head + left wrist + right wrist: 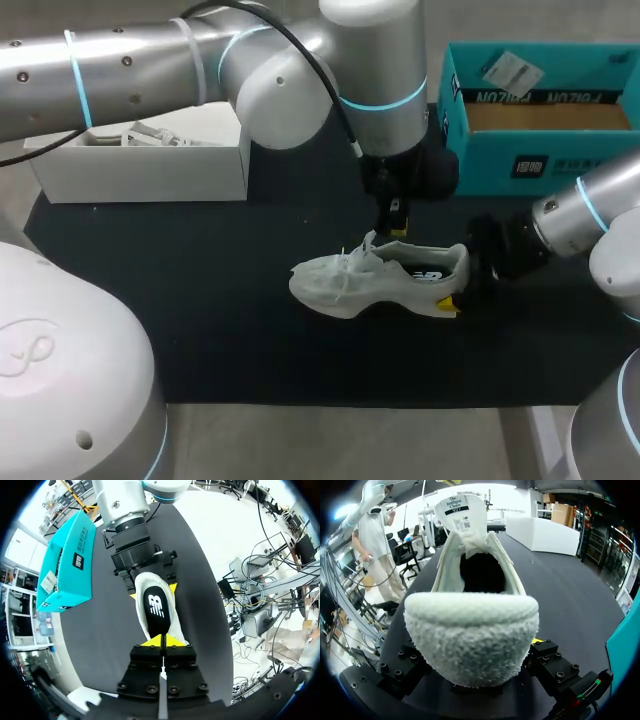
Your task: Take the shoe out of the shoebox, open the shoe tongue, remove and reinsert the insole, then place the shoe into the shoebox
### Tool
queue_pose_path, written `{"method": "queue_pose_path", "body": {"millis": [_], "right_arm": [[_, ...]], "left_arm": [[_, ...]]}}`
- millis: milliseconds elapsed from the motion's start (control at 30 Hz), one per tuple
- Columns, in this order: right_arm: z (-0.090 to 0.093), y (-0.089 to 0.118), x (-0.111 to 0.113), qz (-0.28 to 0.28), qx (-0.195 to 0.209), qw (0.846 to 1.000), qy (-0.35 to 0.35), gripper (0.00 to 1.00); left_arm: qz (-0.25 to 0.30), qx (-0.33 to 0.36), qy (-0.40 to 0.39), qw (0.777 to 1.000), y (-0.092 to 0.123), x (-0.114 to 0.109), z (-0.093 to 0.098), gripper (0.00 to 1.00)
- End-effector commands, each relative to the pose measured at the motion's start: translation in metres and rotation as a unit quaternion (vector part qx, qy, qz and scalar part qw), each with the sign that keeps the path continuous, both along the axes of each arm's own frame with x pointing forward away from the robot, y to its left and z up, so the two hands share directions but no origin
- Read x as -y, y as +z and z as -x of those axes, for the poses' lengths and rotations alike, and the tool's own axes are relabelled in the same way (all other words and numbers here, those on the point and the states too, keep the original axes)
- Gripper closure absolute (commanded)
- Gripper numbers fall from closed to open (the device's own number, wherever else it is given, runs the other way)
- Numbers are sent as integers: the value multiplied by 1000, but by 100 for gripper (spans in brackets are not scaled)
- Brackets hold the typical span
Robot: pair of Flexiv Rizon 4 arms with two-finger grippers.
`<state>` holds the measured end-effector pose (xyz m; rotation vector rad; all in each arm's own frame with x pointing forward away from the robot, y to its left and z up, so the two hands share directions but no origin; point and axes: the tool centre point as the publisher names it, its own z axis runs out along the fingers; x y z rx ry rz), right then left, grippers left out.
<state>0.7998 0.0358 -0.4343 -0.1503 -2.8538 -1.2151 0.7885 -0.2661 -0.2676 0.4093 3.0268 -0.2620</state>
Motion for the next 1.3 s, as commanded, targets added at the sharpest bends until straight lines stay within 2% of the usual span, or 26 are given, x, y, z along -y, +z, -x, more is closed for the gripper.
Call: {"method": "queue_pose_path", "body": {"millis": [33,100,267,433,833,1133,1300], "right_arm": [[-1,-5,-2,1,0,1000,-1,100],[-1,-5,-2,1,0,1000,-1,100],[-1,-5,-2,1,0,1000,-1,100],[-1,-5,-2,1,0,1000,-1,100],[-1,-5,-2,1,0,1000,-1,100],[-1,-5,-2,1,0,1000,-1,100],[-1,-5,-2,1,0,1000,-1,100]], "left_arm": [[1,0,0,1000,0,-1,0,100],[31,-11,25,999,-7,8,-3,100],[53,3,51,997,-23,22,-9,100],[48,0,53,997,-43,28,-14,100],[25,-14,50,998,-94,49,-8,100],[15,-26,64,998,-112,44,-6,100],[13,-28,72,997,-112,38,-5,100]]}}
